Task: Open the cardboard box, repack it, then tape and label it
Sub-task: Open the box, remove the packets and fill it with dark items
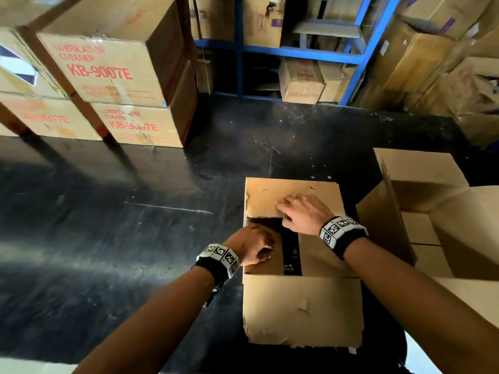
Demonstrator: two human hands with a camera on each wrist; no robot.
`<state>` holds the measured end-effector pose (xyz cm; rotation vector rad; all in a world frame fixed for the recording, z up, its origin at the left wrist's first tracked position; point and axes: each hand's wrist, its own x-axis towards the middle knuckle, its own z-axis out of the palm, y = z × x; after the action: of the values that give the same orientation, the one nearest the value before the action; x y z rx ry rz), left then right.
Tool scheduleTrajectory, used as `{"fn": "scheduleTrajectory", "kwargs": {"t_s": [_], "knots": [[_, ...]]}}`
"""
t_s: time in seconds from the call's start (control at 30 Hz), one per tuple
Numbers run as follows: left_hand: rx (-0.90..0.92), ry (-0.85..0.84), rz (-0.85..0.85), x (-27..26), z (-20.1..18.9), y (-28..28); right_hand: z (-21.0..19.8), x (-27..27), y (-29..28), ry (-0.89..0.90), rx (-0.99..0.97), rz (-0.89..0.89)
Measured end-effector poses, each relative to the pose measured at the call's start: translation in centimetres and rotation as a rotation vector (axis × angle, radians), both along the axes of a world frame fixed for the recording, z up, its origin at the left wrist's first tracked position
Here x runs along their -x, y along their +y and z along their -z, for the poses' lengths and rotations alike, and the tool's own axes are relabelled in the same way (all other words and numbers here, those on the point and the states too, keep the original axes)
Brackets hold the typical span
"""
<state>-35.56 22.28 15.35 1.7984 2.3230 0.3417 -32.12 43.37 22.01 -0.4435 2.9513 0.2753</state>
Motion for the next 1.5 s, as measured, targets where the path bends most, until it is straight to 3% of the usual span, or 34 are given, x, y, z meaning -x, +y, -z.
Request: {"fn": "scheduleTrajectory", "kwargs": {"t_s": [0.17, 0.4, 0.63, 0.77, 0.97, 1.1, 1.27, 1.4, 1.5], "knots": [[0.104, 0.006, -0.057, 0.1, -0.3, -0.2, -3.1, 1.3, 0.6, -0.011, 0.092, 0.023], [0.160, 0.000, -0.064, -0.1, -0.5, 0.2, -6.8, 5.0, 4.0, 0.233, 0.250, 0.219], [0.367, 0.173, 0.015, -1.1, -1.4, 2.7, -5.1, 7.0, 5.7, 0.449, 0.057, 0.405], [0.462, 0.183, 0.053, -2.0, -0.1, 4.5, -2.2, 7.6, 6.8, 0.263, 0.091, 0.486], [0.560, 0.244, 0.116, -2.1, -0.2, 4.9, 2.0, 6.1, 8.3, -0.221, 0.246, 0.596], [0.452, 0.195, 0.066, -1.8, -0.9, 4.9, 2.1, 4.2, 7.5, -0.211, 0.289, 0.635], [0.019, 0.196, -0.027, -3.7, -6.8, 4.7, 2.1, -0.3, 5.6, -0.177, 0.383, 0.648], [-0.264, 0.156, -0.196, -2.9, -10.1, 0.7, 2.2, -3.6, 3.9, -0.320, 0.275, 0.629], [-0.313, 0.142, -0.495, -2.7, -12.3, -3.1, 2.9, -5.4, 1.9, -0.282, 0.123, 0.588]]}}
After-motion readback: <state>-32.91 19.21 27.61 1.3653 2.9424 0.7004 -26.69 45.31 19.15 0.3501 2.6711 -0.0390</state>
